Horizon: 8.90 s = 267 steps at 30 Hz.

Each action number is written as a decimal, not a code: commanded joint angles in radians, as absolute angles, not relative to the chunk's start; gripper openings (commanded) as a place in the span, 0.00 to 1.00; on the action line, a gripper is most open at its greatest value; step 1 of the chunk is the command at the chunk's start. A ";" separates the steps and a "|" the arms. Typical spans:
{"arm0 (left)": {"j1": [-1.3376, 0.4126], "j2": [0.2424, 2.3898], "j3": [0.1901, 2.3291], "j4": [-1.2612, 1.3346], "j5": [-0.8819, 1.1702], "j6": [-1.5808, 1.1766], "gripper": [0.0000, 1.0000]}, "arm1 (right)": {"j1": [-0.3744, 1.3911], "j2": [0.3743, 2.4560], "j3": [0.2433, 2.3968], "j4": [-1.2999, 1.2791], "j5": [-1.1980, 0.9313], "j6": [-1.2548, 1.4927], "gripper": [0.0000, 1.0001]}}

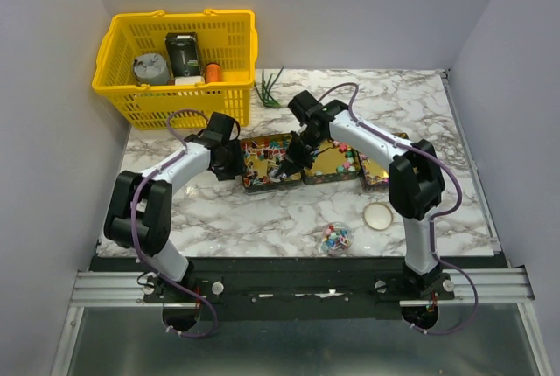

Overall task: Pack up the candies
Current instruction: Scoop the fake candies from the storage box, then place the fake candies in the packing bottle, then place the spatula at the center of the board.

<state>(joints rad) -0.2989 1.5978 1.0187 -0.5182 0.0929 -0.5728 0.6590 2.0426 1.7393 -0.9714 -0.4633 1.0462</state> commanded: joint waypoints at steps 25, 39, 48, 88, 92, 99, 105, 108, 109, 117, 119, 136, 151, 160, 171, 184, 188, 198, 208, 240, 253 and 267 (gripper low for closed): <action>-0.364 1.701 1.048 -0.561 0.086 -0.548 0.00 | 0.598 2.220 1.805 -1.045 -0.226 0.913 0.01; -0.379 1.698 1.065 -0.557 0.078 -0.549 0.00 | 0.592 2.232 1.773 -0.997 -0.184 0.801 0.01; -0.380 1.707 1.095 -0.554 0.074 -0.584 0.00 | 0.594 2.204 1.764 -0.988 -0.104 0.589 0.01; -0.379 1.661 1.124 -0.537 0.031 -0.606 0.62 | 0.710 1.755 1.454 -0.719 0.015 0.238 0.01; -0.380 1.625 1.114 -0.519 0.029 -0.595 0.80 | 0.716 1.689 1.442 -0.759 0.035 0.255 0.01; -0.379 1.551 1.074 -0.473 -0.021 -0.577 0.99 | 0.733 1.530 1.393 -0.903 0.044 0.299 0.01; -0.379 1.509 1.045 -0.445 -0.060 -0.569 0.99 | 0.781 1.340 1.315 -1.070 0.121 0.386 0.01; -0.379 1.493 1.026 -0.422 -0.055 -0.574 0.99 | 0.798 1.266 1.269 -1.133 0.112 0.429 0.01; -0.380 1.490 1.023 -0.417 -0.055 -0.575 0.99 | 0.807 1.221 1.237 -1.152 0.112 0.449 0.01; -0.379 1.476 1.003 -0.405 -0.052 -0.575 0.99 | 0.827 1.059 1.101 -1.282 -0.038 0.499 0.01; -0.379 1.477 1.002 -0.403 -0.052 -0.575 0.99 | 0.827 1.037 1.091 -1.307 -0.093 0.506 0.01; -0.380 1.477 0.991 -0.407 -0.051 -0.572 0.99 | 0.827 1.091 1.003 -1.427 -0.419 0.555 0.01; -0.380 1.485 1.000 -0.411 -0.051 -0.565 0.99 | 0.827 1.074 0.865 -1.437 -0.500 0.575 0.01; -0.379 1.485 0.999 -0.413 -0.049 -0.566 0.99 | 0.798 1.017 0.804 -1.431 -0.618 0.610 0.01; -0.380 1.486 0.996 -0.411 -0.048 -0.569 0.99 | 0.670 0.948 0.764 -1.398 -0.755 0.660 0.01; -0.379 1.479 1.000 -0.422 -0.067 -0.561 0.99 | 0.572 1.055 0.758 -1.355 -0.752 0.588 0.01; -0.380 1.480 1.000 -0.423 -0.071 -0.558 0.99 | 0.549 1.091 0.761 -1.335 -0.738 0.569 0.01; -0.380 1.486 1.008 -0.431 -0.078 -0.554 0.99 | 0.494 1.219 0.825 -1.246 -0.683 0.519 0.01; -0.379 1.483 1.011 -0.433 -0.080 -0.554 0.99 | 0.437 1.347 0.906 -1.118 -0.664 0.541 0.01; -0.379 1.463 1.011 -0.442 -0.107 -0.554 0.99 | 0.379 1.048 0.684 -0.861 -1.094 1.058 0.01; -0.379 1.422 1.002 -0.434 -0.124 -0.554 0.99 | 0.351 1.118 1.004 -1.112 -0.678 0.726 0.01; -0.379 1.358 0.976 -0.379 -0.094 -0.537 0.99 | 0.108 1.241 1.310 -1.076 0.489 0.526 0.01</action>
<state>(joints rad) -0.3801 1.3865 0.9859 -0.4149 -0.0967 -0.5640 0.2039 1.1915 1.2858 -1.1164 0.0872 0.6209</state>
